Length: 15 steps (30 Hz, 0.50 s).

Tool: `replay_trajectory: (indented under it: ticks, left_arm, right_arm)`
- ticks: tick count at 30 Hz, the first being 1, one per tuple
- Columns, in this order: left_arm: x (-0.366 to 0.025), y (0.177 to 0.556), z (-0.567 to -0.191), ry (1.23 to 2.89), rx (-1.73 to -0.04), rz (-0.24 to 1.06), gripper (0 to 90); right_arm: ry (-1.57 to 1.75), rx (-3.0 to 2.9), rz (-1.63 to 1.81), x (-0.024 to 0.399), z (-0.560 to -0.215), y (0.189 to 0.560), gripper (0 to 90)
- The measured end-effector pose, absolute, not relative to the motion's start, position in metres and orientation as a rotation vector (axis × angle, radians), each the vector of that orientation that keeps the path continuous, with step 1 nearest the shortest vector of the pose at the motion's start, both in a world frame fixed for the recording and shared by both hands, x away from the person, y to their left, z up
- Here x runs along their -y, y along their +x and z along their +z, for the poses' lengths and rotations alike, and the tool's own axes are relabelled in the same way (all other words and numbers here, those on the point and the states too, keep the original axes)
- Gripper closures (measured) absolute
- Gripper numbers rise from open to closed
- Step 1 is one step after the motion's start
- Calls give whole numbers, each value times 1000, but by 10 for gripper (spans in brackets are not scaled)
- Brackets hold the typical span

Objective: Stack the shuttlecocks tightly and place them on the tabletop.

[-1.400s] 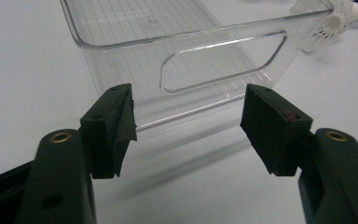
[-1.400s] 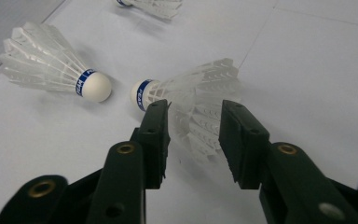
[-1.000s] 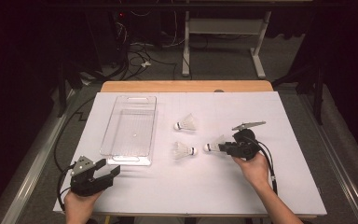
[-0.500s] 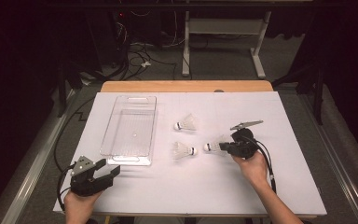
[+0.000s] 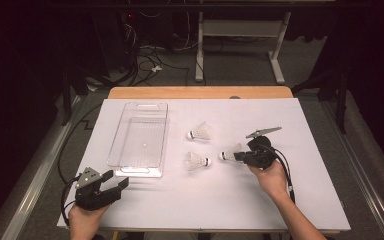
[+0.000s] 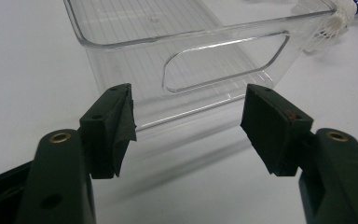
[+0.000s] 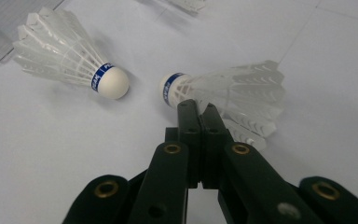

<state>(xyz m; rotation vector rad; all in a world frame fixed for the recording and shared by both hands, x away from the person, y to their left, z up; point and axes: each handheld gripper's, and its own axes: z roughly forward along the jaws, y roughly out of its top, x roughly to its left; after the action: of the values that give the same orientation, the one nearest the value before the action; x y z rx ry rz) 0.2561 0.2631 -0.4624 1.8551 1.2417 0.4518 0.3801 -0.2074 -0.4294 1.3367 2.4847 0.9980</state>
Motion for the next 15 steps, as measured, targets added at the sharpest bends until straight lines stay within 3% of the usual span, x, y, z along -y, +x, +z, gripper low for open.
replay_trajectory:
  ticks: [15]
  left_arm:
    - [-263, 256, -462, 1857, -1243, 454, 355]
  right_arm:
    - [1327, -2441, 1030, 217, -410, 389, 900]
